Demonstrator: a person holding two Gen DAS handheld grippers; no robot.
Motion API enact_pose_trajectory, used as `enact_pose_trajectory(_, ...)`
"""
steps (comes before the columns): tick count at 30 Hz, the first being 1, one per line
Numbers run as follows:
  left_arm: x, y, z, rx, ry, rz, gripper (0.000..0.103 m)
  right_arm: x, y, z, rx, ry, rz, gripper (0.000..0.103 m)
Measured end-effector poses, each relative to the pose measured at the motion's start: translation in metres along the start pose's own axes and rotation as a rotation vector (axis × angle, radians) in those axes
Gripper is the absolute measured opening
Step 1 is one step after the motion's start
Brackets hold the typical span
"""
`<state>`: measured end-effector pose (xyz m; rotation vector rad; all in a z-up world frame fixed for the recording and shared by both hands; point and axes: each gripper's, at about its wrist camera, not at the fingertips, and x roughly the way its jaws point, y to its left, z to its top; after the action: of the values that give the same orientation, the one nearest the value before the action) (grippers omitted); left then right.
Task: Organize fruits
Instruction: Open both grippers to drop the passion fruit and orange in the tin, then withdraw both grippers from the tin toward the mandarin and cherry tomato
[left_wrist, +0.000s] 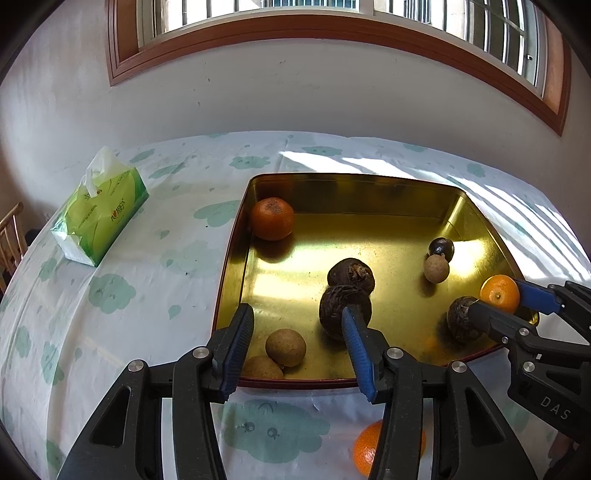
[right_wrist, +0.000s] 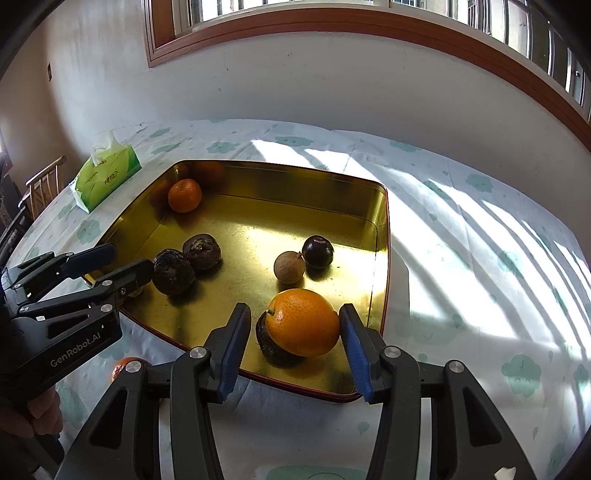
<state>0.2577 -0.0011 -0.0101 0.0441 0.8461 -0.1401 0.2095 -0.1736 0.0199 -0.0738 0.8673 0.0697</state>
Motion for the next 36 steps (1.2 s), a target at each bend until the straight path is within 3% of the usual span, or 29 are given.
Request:
enact_pose_trajectory(16, -0.056, -0.011, -0.026, 0.024, -0.043, -0.015, 0.051, -0.058, 0.003, -0.019, 0.013, -0.066, -0.004, 0.051)
enact_pose_trajectory(25, -0.081, -0.008, -0.074, -0.006, -0.021, -0.012, 0.051, -0.084, 0.007, -0.069, 0.019, -0.043, -0.009, 0.051)
enact_pose_trajectory(36, -0.086, 0.007, -0.134, -0.030, 0.035, 0.028, 0.051, -0.087, 0.012, -0.128, 0.027, 0.032, 0.003, 0.051)
